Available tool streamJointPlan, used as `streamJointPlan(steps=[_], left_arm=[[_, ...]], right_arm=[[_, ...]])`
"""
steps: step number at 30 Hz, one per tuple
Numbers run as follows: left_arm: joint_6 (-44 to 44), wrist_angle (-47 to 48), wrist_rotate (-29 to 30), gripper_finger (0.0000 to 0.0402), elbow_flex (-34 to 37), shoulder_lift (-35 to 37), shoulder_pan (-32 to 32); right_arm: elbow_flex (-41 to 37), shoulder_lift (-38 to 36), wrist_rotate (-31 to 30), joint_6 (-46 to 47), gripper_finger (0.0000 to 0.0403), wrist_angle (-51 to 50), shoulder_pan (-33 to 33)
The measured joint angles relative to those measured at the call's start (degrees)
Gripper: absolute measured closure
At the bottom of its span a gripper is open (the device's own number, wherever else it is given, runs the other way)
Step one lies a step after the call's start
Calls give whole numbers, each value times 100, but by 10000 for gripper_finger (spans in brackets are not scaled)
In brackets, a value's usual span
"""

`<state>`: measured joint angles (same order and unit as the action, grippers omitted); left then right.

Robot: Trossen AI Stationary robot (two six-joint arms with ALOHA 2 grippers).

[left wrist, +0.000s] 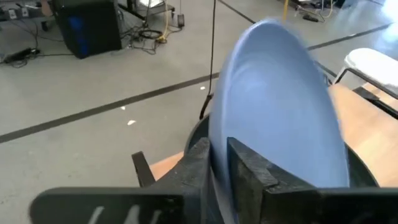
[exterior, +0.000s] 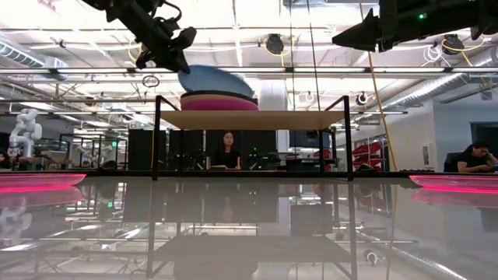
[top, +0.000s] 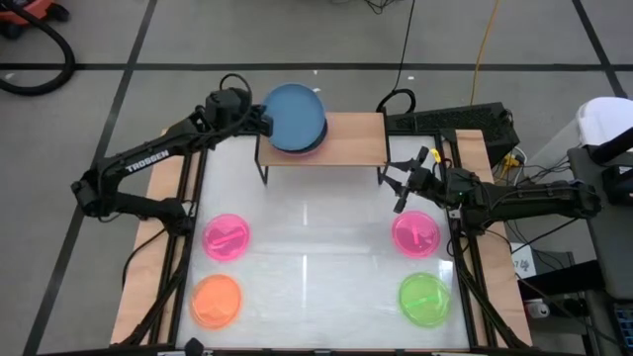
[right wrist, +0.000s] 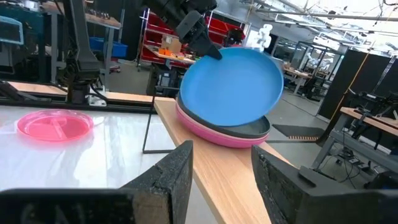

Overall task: Place and stack plates onto a shelf
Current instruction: Stack the blue plate on the black plate on the shelf, then put the right pink plate on the shelf

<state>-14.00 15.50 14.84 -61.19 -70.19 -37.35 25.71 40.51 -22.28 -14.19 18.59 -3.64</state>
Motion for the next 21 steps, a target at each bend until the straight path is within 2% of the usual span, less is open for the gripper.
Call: streamJointPlan(steps=[5,13,17,21], left_arm=[[98,-27,1,317,0,2,47],[336,-412,-1,314,0,52,132],[512,-731,-143,314,0,364,288],[1298,-1204,-310,314,0,878,702]], right_arm=[[0,0,-4,0,259,2,0],[0,0,-11,0,259,4,-2],[-1,0,-11,0,259,-3,-1],[-2,0,-13,0,259,-118,0]])
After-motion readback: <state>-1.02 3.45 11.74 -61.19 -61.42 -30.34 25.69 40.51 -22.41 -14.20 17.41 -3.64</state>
